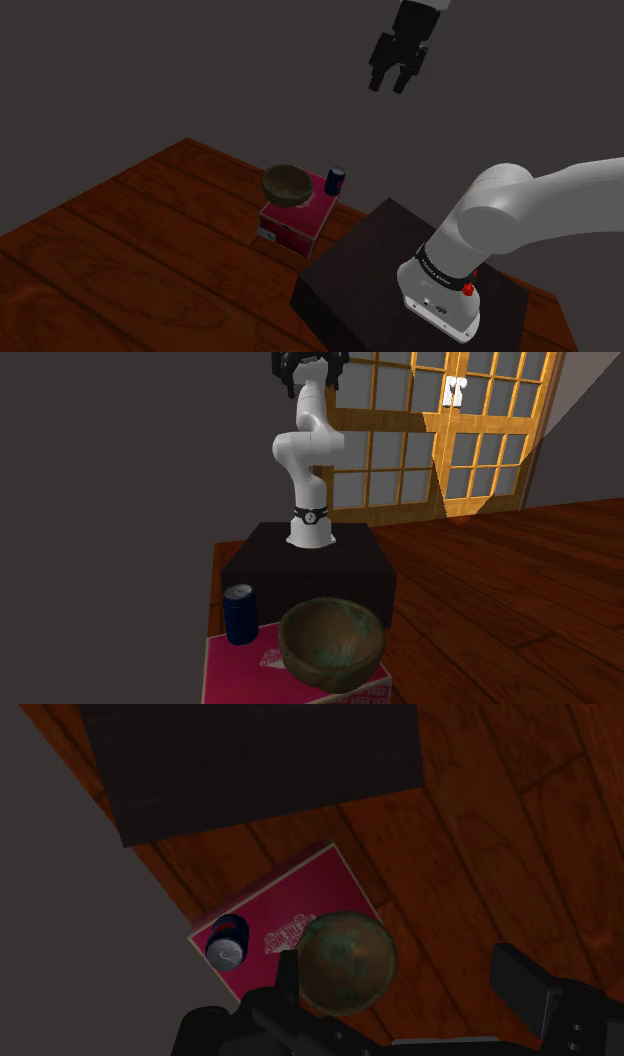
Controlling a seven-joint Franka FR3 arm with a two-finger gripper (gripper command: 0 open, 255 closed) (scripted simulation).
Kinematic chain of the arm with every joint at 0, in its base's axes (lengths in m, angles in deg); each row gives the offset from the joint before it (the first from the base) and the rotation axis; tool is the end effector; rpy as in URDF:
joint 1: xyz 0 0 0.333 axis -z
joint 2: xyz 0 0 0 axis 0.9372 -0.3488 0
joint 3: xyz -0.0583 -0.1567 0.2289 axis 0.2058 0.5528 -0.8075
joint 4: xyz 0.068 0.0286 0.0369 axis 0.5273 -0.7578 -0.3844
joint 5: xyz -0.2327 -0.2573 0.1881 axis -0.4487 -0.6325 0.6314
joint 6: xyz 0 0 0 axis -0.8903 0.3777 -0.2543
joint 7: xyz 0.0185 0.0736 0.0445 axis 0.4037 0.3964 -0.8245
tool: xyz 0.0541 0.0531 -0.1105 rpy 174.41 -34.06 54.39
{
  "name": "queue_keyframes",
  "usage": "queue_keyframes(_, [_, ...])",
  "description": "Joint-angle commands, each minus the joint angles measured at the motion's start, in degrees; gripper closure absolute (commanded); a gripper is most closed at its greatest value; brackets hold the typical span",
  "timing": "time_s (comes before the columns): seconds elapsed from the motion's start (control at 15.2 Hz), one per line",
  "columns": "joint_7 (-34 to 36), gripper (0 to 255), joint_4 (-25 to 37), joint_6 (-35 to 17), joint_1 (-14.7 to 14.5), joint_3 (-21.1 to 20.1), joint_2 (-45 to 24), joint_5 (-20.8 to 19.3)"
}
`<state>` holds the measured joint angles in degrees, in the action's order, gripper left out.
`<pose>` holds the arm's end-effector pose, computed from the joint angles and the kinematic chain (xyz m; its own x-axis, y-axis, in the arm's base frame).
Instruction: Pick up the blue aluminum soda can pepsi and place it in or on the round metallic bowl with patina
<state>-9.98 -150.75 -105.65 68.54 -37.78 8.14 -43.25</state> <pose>0.3314 -0.0002 0.5512 0.9865 -0.1608 -0.0319 -0.1636 -0.9780 -0.1293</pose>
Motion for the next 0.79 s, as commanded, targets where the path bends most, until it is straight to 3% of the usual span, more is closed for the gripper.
queue_keyframes(0.0, [0.0, 0, 0.0, 0.0, 0.0, 0.0, 0.0, 0.0])
queue_keyframes(0.73, [-6.4, 0, -13.9, -21.5, 1.8, 3.3, -7.7, -4.4])
